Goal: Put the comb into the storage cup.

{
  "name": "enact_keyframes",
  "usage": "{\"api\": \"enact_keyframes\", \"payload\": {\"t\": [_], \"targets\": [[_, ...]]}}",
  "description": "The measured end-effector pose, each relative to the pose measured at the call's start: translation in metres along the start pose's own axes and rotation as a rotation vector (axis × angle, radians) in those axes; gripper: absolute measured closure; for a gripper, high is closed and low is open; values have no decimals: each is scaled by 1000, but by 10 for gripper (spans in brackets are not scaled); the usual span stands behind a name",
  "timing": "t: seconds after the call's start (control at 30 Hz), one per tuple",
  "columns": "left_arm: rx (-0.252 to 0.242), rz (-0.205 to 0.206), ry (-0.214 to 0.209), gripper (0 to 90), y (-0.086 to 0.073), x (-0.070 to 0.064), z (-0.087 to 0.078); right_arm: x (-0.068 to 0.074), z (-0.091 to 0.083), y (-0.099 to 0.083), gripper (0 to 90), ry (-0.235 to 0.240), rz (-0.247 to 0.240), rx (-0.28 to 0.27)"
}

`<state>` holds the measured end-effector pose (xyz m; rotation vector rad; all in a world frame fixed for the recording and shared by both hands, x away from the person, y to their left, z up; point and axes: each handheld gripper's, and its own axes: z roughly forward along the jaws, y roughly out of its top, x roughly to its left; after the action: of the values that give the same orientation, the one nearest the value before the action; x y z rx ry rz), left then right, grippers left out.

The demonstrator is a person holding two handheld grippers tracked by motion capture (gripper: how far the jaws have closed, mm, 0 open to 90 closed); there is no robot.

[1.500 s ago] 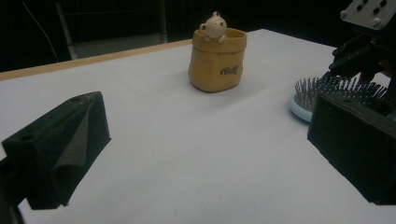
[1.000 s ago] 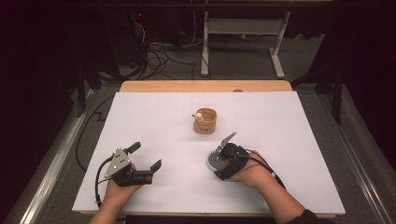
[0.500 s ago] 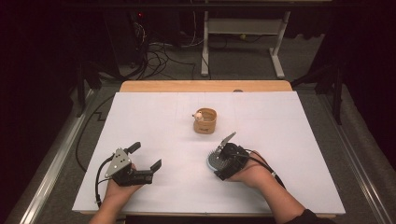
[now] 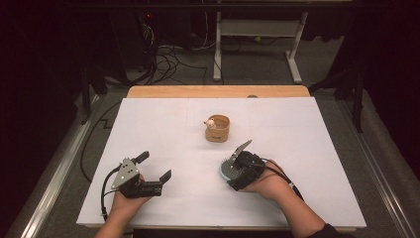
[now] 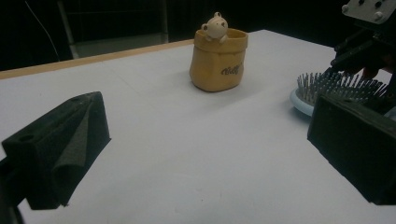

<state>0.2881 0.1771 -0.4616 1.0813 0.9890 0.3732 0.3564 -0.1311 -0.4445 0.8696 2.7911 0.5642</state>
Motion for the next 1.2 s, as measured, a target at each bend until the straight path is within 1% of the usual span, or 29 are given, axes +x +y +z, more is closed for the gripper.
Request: {"api": "enact_keyframes", "payload": {"t": [0.1, 0.13, 0.17, 0.33, 0.47, 0.6, 0.63, 0.73, 0.77, 0.93, 1.2], "targets": [[-4, -4, 2, 2, 1, 1, 0, 1, -3, 1, 209, -10, -9, -4], [-4, -6, 3, 2, 1, 1, 0, 1, -4, 1, 209, -8, -9, -7], [-1, -1, 3, 1, 0, 1, 0, 1, -5, 1, 209, -15, -4, -9], [2, -3, 2, 2, -1, 1, 1, -1, -13, 0, 209, -25, 2, -49], [2, -3, 4, 2, -1, 1, 0, -2, -21, -1, 208, -44, 10, -81], [-2, -2, 0, 1, 0, 1, 0, 0, -28, -2, 209, -56, 1, -98], [-1, -2, 1, 2, 0, 1, 0, 0, -29, -2, 208, -61, -8, -111], [2, -3, 2, 1, -1, 1, 0, 1, -31, -2, 208, -59, -7, -128], [2, -3, 1, 1, -1, 1, 1, 1, -31, -2, 208, -65, -6, -134], [1, -5, 2, 2, 0, 1, 0, -1, -34, -1, 208, -87, 4, -181], [-3, -7, -2, 1, 0, 1, 0, -2, -42, 0, 208, -112, 25, -280]]}}
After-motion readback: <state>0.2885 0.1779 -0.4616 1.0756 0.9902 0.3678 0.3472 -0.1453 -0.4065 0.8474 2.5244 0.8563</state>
